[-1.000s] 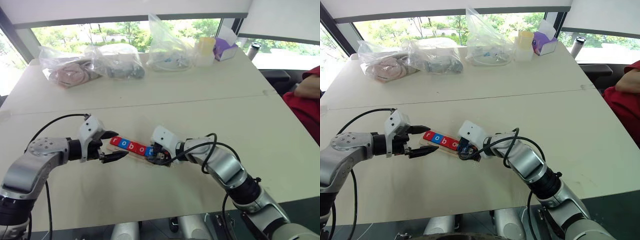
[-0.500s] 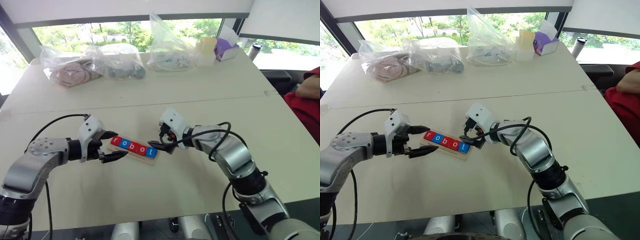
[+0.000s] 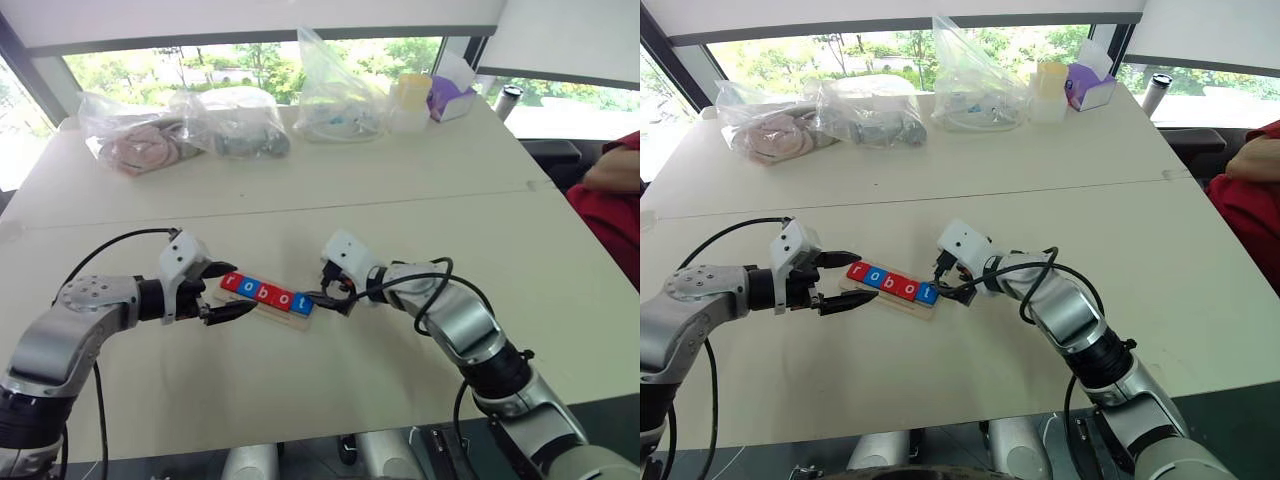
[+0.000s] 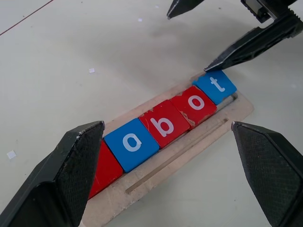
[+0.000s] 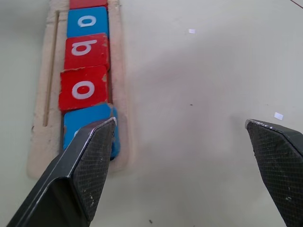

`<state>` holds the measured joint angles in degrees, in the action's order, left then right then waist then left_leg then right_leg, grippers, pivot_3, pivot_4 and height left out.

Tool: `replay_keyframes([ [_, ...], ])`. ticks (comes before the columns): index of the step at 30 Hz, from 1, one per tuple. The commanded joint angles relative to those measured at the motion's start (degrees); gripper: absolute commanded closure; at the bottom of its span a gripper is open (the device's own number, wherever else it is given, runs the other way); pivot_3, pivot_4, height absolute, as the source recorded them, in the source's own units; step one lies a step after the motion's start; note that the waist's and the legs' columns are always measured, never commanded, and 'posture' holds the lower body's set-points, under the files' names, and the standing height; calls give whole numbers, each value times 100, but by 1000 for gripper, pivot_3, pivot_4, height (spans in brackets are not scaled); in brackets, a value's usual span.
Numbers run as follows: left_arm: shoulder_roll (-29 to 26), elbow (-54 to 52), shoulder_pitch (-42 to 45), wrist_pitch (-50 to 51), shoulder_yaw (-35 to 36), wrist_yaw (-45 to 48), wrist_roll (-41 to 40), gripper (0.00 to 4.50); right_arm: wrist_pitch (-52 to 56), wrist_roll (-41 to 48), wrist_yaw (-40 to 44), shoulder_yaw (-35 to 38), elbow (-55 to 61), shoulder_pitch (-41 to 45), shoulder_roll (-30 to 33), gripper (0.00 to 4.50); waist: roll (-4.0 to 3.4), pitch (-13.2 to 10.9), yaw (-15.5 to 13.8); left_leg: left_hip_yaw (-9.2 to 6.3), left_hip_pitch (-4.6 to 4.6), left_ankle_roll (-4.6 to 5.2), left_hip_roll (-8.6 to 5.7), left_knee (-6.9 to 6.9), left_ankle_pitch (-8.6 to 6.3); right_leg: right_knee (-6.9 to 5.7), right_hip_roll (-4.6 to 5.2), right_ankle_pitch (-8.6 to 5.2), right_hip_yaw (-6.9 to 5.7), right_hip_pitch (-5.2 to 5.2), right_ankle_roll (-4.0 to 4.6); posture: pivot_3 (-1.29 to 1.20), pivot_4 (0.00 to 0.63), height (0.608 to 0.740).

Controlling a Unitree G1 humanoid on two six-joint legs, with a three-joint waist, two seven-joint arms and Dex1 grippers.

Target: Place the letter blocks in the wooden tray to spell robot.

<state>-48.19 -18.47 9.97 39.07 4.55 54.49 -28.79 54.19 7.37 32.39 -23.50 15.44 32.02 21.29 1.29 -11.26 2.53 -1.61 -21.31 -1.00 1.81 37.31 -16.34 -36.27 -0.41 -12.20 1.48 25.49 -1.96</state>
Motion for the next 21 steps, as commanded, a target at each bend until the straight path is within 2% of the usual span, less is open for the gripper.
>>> replay_keyframes([
  [1, -12, -109, 53, -62, 37, -16, -8, 0, -51, 102, -116, 368, 52, 181, -197, 55, 0, 0, 3, 0, 0, 0, 0, 0, 0, 0, 0, 0, 0, 0, 0, 0, 150, 740],
  [5, 1, -130, 38, -52, 34, -32, -16, 0, -123, 18, -236, 415, -63, 220, -259, 55, 0, 0, 0, 0, 0, 0, 0, -1, 0, 0, 0, 1, 0, 0, 0, 0, 150, 740],
  [16, 6, -131, 28, -50, 37, -77, -32, 0, -514, -198, 37, -151, 1, -139, 2, 55, 0, 0, 8, 1, -1, 0, 0, -1, 0, 0, 1, 0, 0, 0, 0, 0, 150, 740],
  [21, 8, -129, 12, -52, 44, -89, -36, 0, -534, -181, 31, -99, 38, -144, -53, 55, 0, 0, 3, 0, 1, 0, 0, -1, 0, 0, 0, 0, 0, 0, -1, 0, 150, 740],
])
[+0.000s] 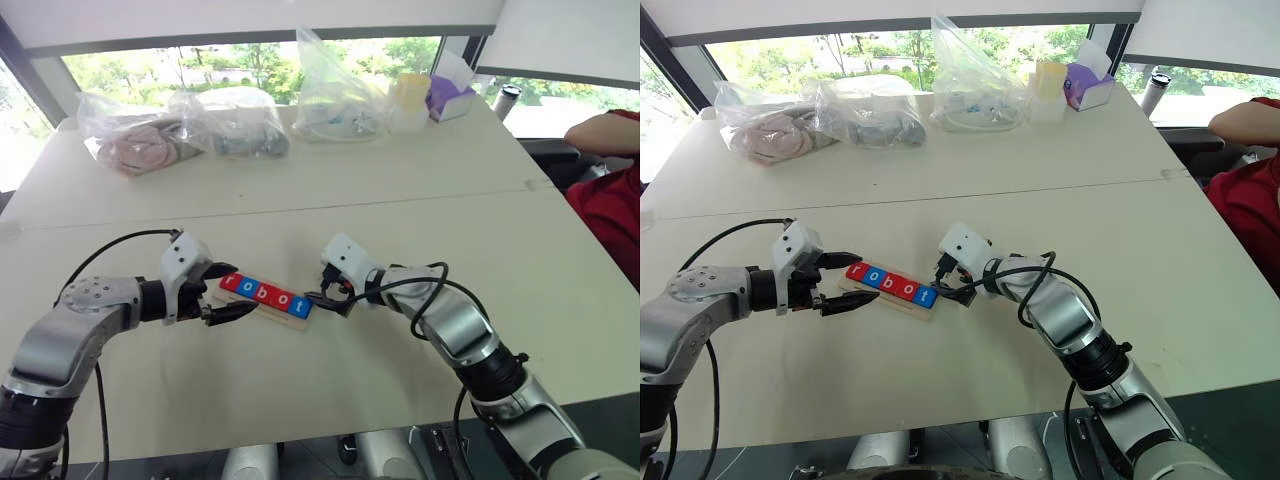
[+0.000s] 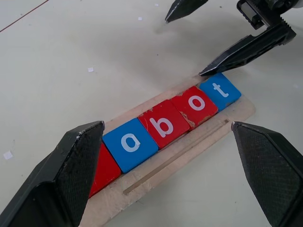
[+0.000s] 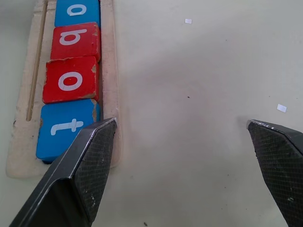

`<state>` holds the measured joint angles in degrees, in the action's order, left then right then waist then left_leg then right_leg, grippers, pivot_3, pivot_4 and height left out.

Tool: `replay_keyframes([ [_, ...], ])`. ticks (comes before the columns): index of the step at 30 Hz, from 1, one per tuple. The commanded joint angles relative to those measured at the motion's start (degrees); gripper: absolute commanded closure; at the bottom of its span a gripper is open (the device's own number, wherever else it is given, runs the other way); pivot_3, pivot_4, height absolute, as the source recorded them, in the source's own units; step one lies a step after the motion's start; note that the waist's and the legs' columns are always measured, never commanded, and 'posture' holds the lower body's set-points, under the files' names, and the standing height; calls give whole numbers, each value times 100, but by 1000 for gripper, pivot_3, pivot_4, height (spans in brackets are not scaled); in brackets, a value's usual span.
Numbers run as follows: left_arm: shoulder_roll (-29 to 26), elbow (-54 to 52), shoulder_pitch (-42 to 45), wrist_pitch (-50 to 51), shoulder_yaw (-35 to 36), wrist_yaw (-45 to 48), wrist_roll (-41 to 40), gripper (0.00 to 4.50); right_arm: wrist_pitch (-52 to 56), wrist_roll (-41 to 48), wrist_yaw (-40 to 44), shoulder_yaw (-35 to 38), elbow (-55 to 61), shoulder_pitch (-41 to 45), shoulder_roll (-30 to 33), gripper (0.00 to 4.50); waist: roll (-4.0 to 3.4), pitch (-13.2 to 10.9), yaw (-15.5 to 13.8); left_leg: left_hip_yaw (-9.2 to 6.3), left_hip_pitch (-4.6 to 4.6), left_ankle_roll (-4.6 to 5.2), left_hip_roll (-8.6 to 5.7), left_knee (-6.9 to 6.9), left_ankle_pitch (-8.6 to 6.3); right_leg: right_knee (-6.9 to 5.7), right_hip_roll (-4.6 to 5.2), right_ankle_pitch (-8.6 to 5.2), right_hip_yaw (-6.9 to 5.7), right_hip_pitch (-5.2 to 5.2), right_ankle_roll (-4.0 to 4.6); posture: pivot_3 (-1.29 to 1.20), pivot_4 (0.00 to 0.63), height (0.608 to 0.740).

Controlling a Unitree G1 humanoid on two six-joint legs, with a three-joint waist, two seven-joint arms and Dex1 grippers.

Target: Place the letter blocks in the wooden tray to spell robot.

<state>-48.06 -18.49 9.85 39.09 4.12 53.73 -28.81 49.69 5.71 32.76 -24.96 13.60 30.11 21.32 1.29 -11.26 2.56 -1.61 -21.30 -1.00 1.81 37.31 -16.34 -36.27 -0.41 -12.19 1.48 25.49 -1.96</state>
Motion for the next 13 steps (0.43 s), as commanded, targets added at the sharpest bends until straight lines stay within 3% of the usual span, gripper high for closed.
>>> replay_keyframes([
  [1, -7, -125, 18, -57, 88, -11, -33, 0, -95, -30, -34, 77, 203, 65, -66, 55, 0, 0, 0, 0, 0, 0, 0, 0, 0, 0, 0, 0, 0, 0, 0, 0, 150, 740],
  [7, -59, -117, -139, -20, 365, -38, -147, 0, -255, -116, -192, 627, 224, 180, 190, 55, 0, 0, -5, 1, -1, 0, -1, 1, 0, 0, 1, -1, 0, 0, 1, 0, 150, 740],
  [13, -444, -316, -1391, 9, 1665, 318, -466, 0, 477, 1617, 950, 2243, 1896, -941, 966, 55, -1, 0, -8, -3, -4, 6, 2, -13, -3, 1, 3, 0, -4, 6, -2, 0, 150, 740],
])
